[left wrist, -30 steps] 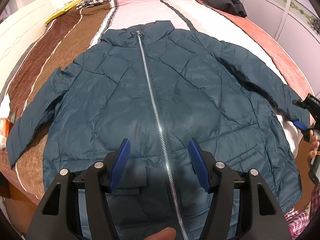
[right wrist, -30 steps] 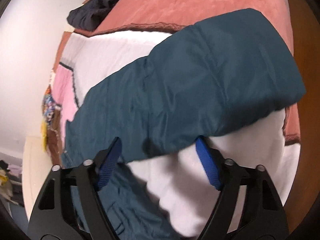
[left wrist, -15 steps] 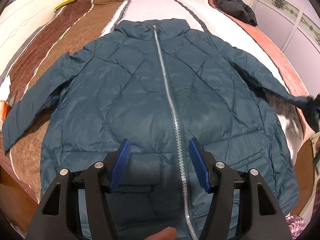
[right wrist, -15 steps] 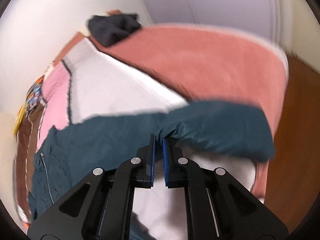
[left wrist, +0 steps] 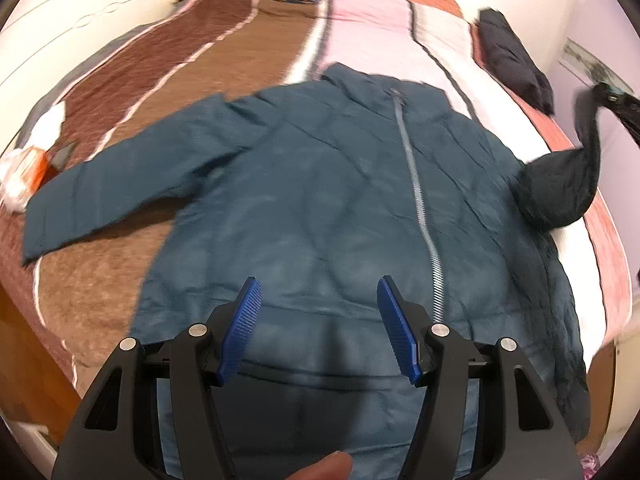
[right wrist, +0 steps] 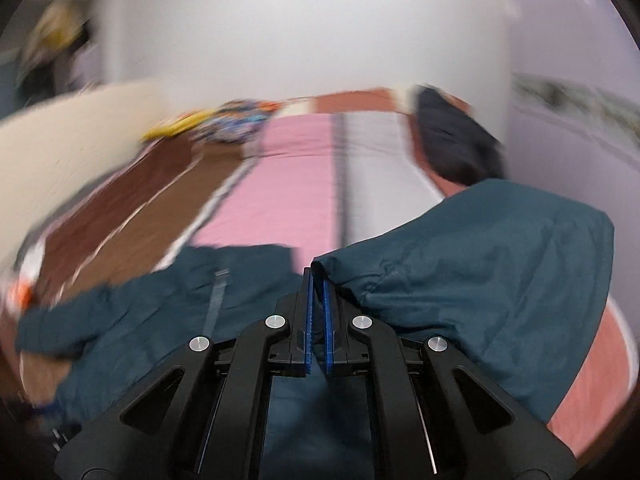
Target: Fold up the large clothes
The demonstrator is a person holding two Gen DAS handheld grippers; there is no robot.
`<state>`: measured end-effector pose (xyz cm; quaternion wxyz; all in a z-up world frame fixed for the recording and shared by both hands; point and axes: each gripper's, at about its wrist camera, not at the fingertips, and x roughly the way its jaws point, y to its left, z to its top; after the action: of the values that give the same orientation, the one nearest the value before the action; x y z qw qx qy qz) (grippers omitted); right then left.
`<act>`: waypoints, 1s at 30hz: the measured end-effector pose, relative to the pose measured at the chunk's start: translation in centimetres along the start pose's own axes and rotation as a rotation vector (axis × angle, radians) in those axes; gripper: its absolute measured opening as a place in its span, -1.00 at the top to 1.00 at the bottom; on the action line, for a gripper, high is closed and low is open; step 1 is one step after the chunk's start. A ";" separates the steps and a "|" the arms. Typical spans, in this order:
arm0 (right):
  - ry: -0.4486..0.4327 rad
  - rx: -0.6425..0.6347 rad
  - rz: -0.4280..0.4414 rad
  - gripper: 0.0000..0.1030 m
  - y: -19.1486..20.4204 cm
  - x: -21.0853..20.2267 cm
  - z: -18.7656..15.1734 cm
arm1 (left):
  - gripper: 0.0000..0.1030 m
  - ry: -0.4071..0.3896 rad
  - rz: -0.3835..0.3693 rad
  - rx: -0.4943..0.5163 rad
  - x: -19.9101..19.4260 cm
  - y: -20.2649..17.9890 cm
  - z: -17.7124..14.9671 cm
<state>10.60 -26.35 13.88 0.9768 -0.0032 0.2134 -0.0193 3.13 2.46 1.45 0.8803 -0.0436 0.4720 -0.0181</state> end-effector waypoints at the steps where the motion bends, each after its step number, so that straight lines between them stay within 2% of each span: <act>1: 0.012 -0.052 0.028 0.90 2.2 1.0 -0.1 | -0.16 -0.004 0.009 -0.014 0.0 0.8 0.0; 5: 0.085 -0.220 0.133 0.90 10.3 4.9 -2.4 | -0.16 -0.001 0.042 -0.067 -0.1 3.5 -0.2; 8: 0.219 -0.328 0.188 0.88 15.3 8.7 -5.7 | -0.16 0.010 0.064 -0.105 0.0 5.2 -0.6; 9: 0.288 -0.365 0.214 0.73 16.8 10.2 -7.1 | -0.16 0.012 0.070 -0.119 0.1 5.7 -0.7; 10: 0.324 -0.386 0.229 0.51 17.3 11.2 -8.0 | -0.16 0.010 0.075 -0.125 0.1 6.1 -0.8; 12: 0.374 -0.407 0.248 0.29 18.2 11.6 -9.4 | -0.16 0.005 0.084 -0.131 0.0 6.6 -0.8; 16: 0.382 -0.318 0.308 -0.13 16.2 9.7 -9.4 | -0.16 0.001 0.090 -0.141 0.4 7.1 -0.6; 18: 0.369 -0.246 0.338 -0.24 14.8 8.6 -8.9 | -0.16 0.005 0.079 -0.136 0.8 6.8 -0.2; 20: 0.373 -0.194 0.372 -0.24 13.4 7.5 -8.1 | -0.16 0.003 0.065 -0.125 0.8 6.1 0.3; 23: 0.332 -0.053 0.416 -0.24 9.9 4.9 -7.2 | -0.16 -0.032 0.027 -0.090 0.2 4.0 1.6; 26: 0.306 0.097 0.390 -0.24 5.6 2.7 -7.5 | -0.16 -0.090 -0.009 0.015 -0.4 0.5 3.1; 30: 0.325 0.251 0.325 -0.25 0.6 0.5 -9.6 | -0.16 -0.150 -0.030 0.170 0.1 -4.9 4.4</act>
<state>7.10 -25.74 4.89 0.9127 0.1556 0.3610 0.1115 6.91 -2.21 4.23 0.9134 0.0229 0.4008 -0.0679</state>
